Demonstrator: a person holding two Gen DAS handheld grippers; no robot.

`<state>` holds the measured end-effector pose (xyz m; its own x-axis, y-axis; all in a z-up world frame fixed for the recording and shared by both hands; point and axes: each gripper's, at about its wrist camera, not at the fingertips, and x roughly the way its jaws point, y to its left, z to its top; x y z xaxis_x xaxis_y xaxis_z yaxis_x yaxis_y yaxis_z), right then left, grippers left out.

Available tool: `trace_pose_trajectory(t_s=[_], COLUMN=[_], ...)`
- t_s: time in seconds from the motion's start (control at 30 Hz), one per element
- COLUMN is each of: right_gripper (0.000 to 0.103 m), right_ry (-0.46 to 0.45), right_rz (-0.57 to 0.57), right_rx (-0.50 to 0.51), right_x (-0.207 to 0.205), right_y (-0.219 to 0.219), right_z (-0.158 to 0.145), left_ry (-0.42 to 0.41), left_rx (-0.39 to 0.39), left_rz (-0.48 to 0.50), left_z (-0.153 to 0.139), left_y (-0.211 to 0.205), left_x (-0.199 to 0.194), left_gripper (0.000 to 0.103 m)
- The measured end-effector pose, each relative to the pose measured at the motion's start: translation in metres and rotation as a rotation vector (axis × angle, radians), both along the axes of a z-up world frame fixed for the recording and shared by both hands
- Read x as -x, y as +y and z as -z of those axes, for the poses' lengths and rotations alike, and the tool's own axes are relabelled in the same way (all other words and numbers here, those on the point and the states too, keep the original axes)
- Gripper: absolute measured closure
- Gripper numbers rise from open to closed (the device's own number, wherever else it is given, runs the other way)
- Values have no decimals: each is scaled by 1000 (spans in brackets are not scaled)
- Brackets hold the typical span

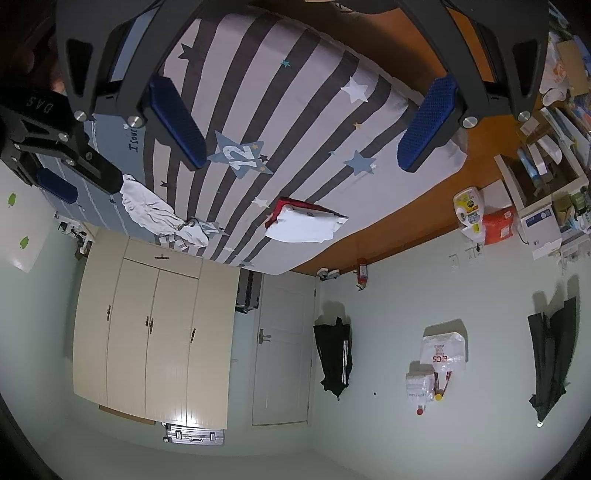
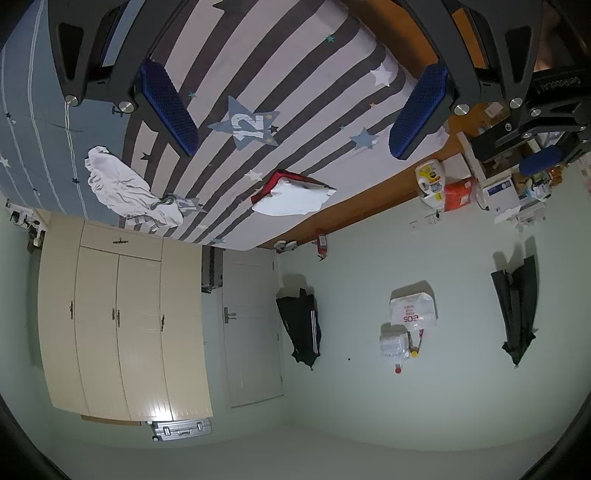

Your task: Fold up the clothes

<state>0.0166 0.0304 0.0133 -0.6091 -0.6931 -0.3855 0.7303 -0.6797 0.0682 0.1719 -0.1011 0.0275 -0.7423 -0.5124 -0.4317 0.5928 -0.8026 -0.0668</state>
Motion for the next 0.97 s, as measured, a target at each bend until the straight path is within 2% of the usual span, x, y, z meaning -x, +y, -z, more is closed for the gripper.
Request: trace_pose_trajectory(t_s=[0.97], right_gripper=[1], right_ry=[-8], right_rz=[3], right_rx=[-3], right_x=[2], right_y=[2], right_z=[3], left_ry=[20], left_rx=[24], left_rz=[6], left_z=[-2], left_y=[8], left_x=[3], left_gripper=[1])
